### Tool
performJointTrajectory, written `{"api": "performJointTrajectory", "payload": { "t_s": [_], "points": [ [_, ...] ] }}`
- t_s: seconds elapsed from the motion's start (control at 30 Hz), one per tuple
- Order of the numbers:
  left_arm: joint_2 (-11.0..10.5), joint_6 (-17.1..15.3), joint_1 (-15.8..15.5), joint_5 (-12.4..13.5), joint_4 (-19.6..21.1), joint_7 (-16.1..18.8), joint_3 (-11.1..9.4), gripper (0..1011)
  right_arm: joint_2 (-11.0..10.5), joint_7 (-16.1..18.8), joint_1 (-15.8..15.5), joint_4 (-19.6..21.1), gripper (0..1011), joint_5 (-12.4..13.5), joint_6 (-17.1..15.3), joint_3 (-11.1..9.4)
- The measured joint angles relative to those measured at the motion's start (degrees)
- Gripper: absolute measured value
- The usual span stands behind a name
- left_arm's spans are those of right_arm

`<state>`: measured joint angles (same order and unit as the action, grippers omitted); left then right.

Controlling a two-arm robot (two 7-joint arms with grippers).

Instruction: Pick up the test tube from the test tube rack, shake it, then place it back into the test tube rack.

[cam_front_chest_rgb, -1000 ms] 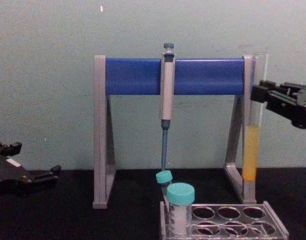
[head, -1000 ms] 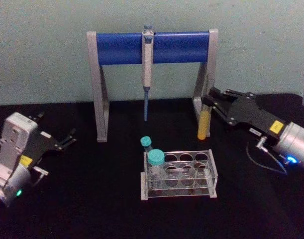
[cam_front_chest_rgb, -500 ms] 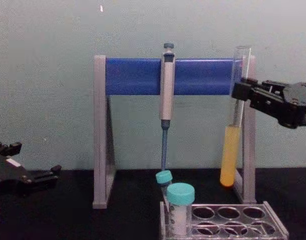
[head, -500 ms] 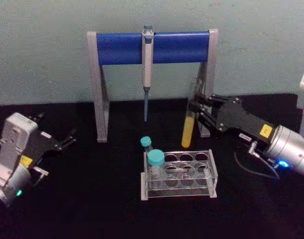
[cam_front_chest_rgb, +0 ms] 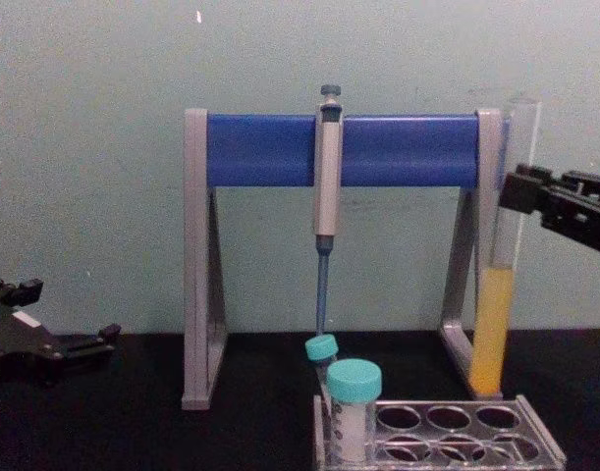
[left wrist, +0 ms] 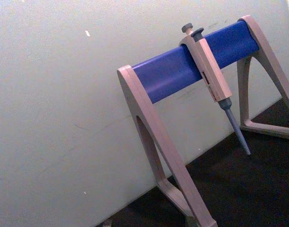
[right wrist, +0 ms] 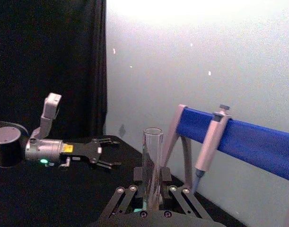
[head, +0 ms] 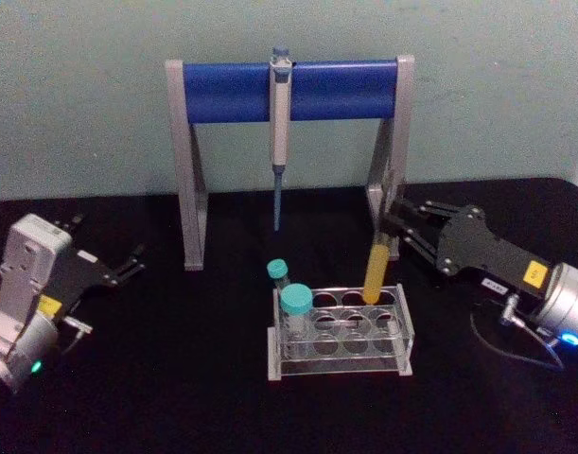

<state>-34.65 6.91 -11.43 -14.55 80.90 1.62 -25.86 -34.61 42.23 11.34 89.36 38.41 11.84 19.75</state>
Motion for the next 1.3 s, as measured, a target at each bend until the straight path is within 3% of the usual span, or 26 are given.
{"api": "performJointTrajectory", "payload": {
  "t_s": [0.27, 0.5, 0.97, 1.3],
  "points": [
    [0.00, 0.00, 0.00, 0.00, 0.00, 0.00, 0.00, 1001, -0.64, -2.19, -0.54, 0.05, 221, -0.77, 0.04, -1.25],
    [0.00, 0.00, -0.01, 0.00, 0.00, 0.00, 0.00, 1001, 0.17, -3.16, 1.57, -1.84, 221, -2.12, -0.60, -1.28],
    [0.00, 0.00, 0.00, 0.00, 0.00, 0.00, 0.00, 1001, 3.76, -1.65, 7.54, -7.36, 221, -3.31, -1.95, 1.65],
    [0.00, 0.00, 0.00, 0.00, 0.00, 0.00, 0.00, 1001, 4.48, 0.23, 8.38, -7.61, 221, -2.54, -2.09, 3.18]
  ]
}}
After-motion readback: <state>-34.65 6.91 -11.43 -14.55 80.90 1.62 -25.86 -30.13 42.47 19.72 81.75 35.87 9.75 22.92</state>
